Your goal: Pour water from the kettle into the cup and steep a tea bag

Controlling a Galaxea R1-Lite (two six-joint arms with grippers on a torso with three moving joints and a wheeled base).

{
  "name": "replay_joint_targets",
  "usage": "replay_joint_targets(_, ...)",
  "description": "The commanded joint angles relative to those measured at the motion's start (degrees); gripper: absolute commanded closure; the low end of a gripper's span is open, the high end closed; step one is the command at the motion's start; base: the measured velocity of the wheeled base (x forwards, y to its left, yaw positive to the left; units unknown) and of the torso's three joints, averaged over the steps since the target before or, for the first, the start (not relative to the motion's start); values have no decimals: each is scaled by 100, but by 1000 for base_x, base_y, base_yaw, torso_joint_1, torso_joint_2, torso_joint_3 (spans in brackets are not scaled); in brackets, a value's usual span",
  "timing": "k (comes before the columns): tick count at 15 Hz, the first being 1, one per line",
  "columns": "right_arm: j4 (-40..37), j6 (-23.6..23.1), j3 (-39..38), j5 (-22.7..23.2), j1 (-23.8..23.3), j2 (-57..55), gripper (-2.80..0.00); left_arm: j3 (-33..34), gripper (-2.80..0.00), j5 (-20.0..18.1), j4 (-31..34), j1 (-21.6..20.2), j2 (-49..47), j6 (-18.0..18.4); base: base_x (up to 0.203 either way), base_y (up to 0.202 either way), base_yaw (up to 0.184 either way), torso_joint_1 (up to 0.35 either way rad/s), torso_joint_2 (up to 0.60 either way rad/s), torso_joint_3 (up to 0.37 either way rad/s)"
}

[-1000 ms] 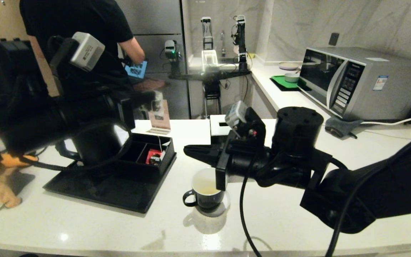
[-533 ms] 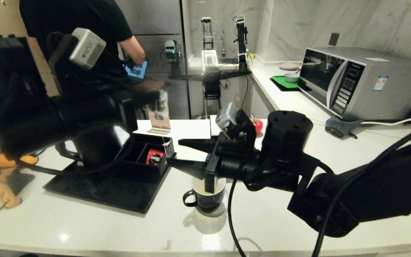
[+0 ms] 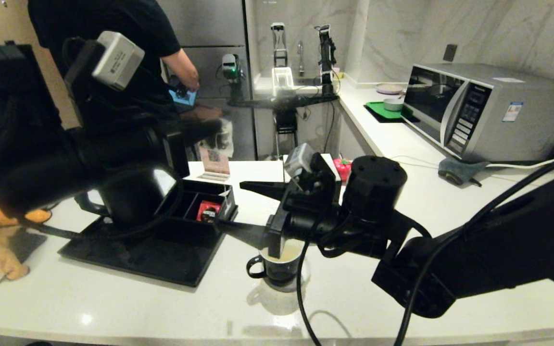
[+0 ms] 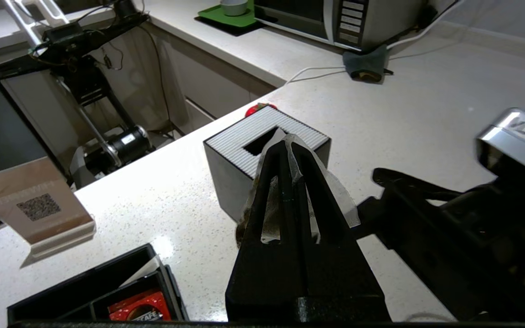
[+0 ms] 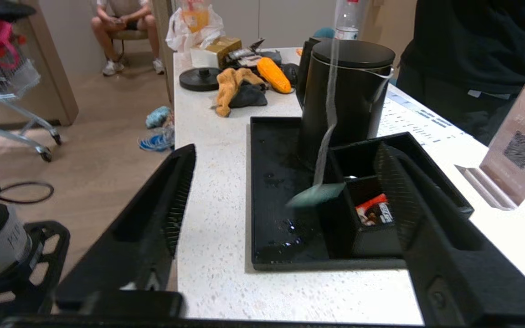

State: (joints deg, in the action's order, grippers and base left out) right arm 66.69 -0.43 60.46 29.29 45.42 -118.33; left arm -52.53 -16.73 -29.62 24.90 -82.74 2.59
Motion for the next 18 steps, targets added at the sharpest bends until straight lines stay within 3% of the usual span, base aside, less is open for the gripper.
replay_joint_targets(1, 26, 115, 230, 8, 2, -141, -280, -3, 0, 3, -17, 99, 66, 5, 0, 0, 0, 0, 0, 0)
replay_joint_targets(5, -24, 210, 659, 6, 2, -456, -280, -3, 0, 3, -8, 102, 111, 5, 0, 0, 0, 0, 0, 0)
replay_joint_targets(18, -25, 342, 994, 15, 2, -788, -280, 23, 0, -6, -8, 102, 135, 5, 0, 0, 0, 0, 0, 0)
